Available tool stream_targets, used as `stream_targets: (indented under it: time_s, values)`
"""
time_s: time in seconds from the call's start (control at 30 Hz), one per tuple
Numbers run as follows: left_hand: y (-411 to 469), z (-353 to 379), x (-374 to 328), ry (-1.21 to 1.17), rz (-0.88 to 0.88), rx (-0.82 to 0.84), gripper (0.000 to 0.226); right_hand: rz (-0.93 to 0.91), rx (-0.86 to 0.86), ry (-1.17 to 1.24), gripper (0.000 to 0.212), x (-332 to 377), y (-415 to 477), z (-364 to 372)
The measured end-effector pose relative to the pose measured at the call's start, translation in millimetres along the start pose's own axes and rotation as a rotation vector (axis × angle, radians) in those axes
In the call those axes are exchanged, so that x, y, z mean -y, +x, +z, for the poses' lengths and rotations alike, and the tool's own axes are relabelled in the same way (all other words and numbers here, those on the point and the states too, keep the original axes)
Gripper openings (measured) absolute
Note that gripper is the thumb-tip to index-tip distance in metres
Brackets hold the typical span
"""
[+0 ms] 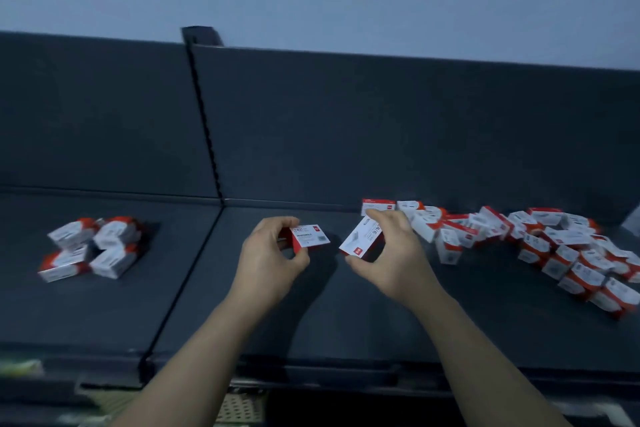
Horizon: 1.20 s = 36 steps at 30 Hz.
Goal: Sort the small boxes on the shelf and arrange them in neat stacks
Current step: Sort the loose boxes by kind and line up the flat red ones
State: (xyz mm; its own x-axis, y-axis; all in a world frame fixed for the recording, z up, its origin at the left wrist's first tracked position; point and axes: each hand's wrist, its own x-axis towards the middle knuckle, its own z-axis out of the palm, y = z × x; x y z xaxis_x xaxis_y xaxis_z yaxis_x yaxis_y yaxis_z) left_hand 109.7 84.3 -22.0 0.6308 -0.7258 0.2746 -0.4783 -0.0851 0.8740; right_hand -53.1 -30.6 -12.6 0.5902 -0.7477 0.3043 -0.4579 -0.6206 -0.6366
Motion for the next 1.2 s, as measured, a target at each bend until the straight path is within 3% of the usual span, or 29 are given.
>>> stream_targets:
  time_s: [0.17, 0.3, 0.37, 0.57, 0.77, 1.2]
  values:
    - [-18, -95, 35, 0.074, -0.070, -0.100, 0.047, 0.008, 0.100, 0.101, 0.080, 76, -2, 65]
    - [-33, -163, 60, 0.123, -0.108, -0.137, 0.043, -0.061, 0.150, 0.147, 0.052, 128, -5, 116]
    - [-39, -192, 69, 0.164, -0.113, -0.169, 0.038, -0.093, 0.185, 0.160, 0.049, 150, -4, 137]
    - [-48, -263, 95, 0.199, -0.179, -0.342, 0.033, -0.178, 0.257, 0.190, 0.055, 212, 14, 194]
    - [-34, -324, 129, 0.292, -0.218, -0.441, 0.044, -0.241, 0.324, 0.241, 0.068, 262, 44, 256]
    - [19, -426, 205, 0.333, -0.362, -0.653, 0.046, -0.360, 0.431, 0.273, 0.068, 352, 110, 370]
